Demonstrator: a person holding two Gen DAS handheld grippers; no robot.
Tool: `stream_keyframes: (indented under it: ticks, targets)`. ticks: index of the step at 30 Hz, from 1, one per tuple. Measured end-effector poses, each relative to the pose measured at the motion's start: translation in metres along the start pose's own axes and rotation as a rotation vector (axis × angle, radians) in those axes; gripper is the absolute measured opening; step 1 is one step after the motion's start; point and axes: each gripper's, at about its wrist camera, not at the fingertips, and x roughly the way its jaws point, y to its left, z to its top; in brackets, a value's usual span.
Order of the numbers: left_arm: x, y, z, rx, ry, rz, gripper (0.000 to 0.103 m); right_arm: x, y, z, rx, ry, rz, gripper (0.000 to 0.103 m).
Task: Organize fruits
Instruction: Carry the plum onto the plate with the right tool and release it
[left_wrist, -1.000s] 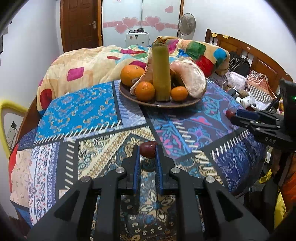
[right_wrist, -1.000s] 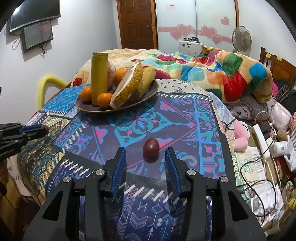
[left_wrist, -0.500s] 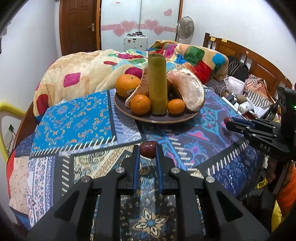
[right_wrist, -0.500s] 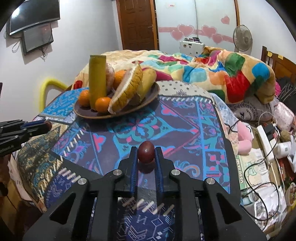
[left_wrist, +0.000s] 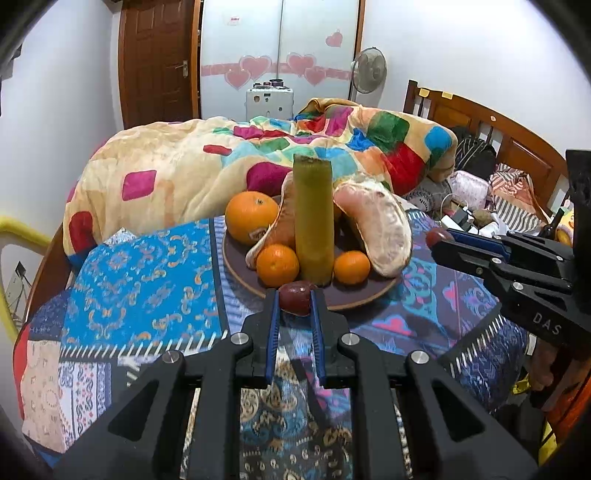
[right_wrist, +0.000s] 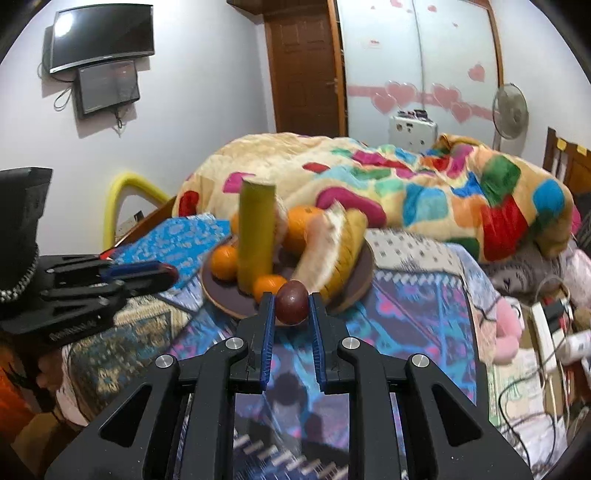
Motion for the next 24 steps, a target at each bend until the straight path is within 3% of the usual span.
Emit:
stream_keyframes:
  ticks: [15, 24]
  targets:
    - [0.036, 0.007, 0.016, 0.014, 0.025, -0.001, 0.016, 0.052, -0.001, 0.02, -0.034, 0.046, 0.005, 0.017]
    - [0.048, 0.004, 0.017, 0.03, 0.048, 0.001, 0.016, 0.063, 0.007, 0.022, -0.082, 0.07, -0.002, 0.017]
